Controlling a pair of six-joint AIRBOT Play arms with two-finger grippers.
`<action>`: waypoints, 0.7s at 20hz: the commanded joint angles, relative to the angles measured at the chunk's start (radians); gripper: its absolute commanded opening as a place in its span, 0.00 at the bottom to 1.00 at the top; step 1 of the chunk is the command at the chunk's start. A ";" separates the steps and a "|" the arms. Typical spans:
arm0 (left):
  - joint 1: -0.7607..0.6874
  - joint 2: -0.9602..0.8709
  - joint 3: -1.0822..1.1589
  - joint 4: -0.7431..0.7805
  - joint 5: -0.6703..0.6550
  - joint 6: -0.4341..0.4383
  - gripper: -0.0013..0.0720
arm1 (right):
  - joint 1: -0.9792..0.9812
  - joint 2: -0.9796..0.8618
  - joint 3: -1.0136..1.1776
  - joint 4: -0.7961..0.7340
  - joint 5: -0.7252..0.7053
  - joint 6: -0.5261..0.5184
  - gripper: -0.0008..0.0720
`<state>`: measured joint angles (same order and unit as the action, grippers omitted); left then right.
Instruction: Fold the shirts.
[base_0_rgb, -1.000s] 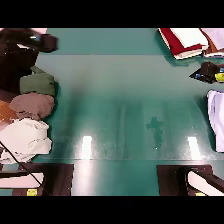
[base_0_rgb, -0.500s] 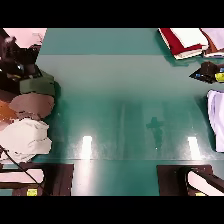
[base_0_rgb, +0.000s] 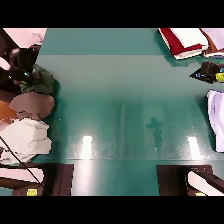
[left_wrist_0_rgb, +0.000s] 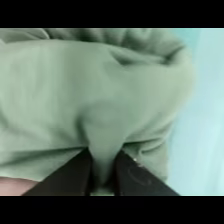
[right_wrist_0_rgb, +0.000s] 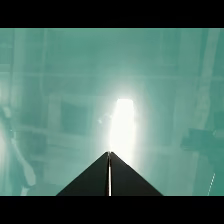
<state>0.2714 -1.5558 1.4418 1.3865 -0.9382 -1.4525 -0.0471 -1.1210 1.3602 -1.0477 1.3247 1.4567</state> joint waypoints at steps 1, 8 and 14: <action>-0.026 0.096 0.144 -0.005 -0.055 0.078 0.07 | 0.000 0.007 0.045 0.002 -0.005 0.001 0.04; -0.236 0.409 0.482 -0.011 -0.346 0.176 0.07 | 0.000 0.006 0.303 0.002 -0.051 0.000 0.04; -0.590 0.410 0.484 -0.011 -0.471 0.166 0.07 | 0.000 0.006 0.353 0.002 -0.041 0.000 0.04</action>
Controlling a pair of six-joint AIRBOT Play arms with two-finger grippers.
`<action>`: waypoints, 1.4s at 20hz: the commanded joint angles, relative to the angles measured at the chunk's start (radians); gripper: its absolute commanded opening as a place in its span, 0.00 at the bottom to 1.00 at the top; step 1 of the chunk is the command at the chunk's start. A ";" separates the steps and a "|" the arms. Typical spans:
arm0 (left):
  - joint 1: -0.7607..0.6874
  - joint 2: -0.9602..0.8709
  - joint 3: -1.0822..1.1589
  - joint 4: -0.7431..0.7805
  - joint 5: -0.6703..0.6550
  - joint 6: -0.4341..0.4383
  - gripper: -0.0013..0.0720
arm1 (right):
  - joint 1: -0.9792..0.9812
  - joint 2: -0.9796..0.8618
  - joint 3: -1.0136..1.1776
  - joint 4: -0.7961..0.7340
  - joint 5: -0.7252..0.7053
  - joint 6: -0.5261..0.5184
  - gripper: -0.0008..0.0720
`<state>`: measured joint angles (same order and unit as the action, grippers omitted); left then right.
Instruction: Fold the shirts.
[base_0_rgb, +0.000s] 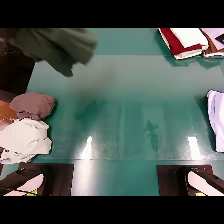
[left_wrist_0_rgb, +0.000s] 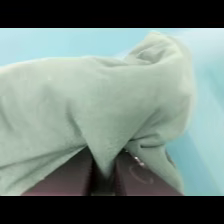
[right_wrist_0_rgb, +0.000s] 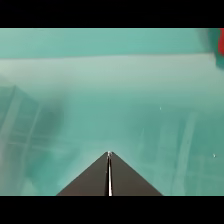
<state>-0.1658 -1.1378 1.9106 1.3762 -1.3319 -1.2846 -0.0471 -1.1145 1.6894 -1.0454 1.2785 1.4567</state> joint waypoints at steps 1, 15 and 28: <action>-0.207 -0.040 0.010 -0.001 -0.079 -0.003 0.07 | 0.000 0.000 0.023 -0.001 0.007 0.000 0.04; -0.275 -0.429 -0.190 -0.047 0.015 -0.047 0.98 | 0.000 0.000 0.023 -0.003 0.042 -0.030 0.04; 0.005 -0.720 -0.273 -0.413 0.143 -0.051 0.98 | 0.000 0.000 0.023 -0.002 0.042 -0.029 0.04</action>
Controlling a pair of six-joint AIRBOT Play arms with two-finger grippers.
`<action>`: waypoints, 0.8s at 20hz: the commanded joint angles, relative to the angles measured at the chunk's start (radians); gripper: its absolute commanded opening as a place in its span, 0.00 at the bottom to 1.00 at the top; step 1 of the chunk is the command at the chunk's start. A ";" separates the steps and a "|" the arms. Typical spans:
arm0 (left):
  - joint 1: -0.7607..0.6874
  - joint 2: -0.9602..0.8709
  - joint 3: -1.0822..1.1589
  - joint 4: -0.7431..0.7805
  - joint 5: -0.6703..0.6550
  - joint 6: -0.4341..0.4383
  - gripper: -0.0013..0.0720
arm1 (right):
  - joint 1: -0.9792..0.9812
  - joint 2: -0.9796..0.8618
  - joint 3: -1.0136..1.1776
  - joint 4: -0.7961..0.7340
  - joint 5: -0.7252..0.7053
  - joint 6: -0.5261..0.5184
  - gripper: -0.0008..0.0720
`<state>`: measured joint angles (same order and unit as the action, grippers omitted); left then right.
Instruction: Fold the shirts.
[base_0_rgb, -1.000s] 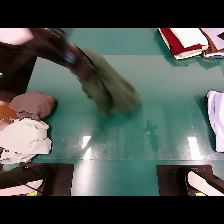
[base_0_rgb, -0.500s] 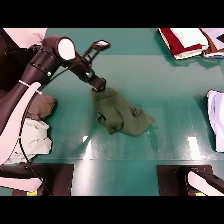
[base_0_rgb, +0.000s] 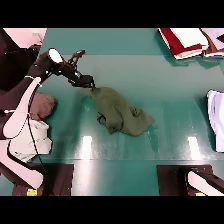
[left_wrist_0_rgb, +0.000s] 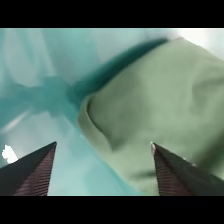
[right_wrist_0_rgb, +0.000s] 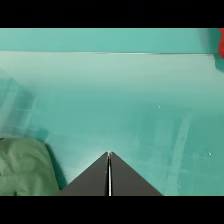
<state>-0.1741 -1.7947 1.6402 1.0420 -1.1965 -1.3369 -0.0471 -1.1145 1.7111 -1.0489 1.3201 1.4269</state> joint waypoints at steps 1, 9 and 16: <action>0.014 -0.073 -0.002 -0.101 0.019 0.002 0.98 | 0.000 0.000 0.001 0.001 0.003 0.000 0.04; 0.017 -0.069 0.000 -0.114 0.047 0.005 0.07 | 0.000 0.001 -0.171 0.001 0.160 0.001 0.04; 0.023 0.137 0.009 0.079 0.010 0.031 0.07 | 0.025 0.000 -0.811 0.090 -0.009 0.000 0.52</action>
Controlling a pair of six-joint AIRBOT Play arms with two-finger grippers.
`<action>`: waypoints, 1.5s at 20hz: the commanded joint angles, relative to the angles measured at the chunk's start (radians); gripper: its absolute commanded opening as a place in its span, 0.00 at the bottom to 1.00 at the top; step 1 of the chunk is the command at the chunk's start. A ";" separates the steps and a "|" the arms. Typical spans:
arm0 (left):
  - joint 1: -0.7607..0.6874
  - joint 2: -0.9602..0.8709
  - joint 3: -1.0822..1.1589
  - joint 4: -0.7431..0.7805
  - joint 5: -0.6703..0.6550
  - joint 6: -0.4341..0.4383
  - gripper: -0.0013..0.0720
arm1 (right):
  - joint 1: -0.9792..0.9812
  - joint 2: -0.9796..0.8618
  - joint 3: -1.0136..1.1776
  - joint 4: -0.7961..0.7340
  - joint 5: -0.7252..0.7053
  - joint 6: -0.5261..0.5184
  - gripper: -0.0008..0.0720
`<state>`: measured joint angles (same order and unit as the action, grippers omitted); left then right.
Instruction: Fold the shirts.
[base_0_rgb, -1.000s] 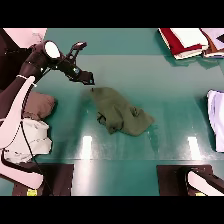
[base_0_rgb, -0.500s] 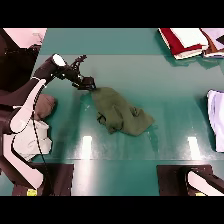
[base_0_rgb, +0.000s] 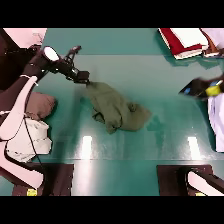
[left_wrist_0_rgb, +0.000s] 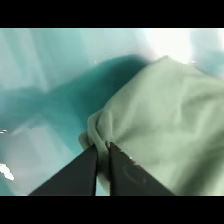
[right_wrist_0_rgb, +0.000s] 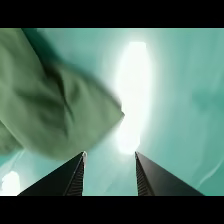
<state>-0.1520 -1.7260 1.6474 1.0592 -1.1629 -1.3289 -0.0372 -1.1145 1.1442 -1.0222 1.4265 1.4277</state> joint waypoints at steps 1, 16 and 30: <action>-0.002 0.083 0.002 0.061 -0.031 0.027 0.07 | 0.035 -0.001 -0.336 0.110 -0.213 -0.016 0.52; -0.002 0.088 0.002 0.060 -0.110 0.019 0.07 | 0.277 -0.429 -0.202 0.370 -0.521 -0.192 0.03; -0.002 0.711 0.225 0.116 -0.109 0.028 0.07 | 0.055 0.058 0.451 0.227 -0.282 -0.128 0.03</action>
<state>-0.1543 -1.1419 1.8114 1.1847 -1.2510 -1.3033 0.0574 -1.1576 1.4525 -0.7113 1.0779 1.2564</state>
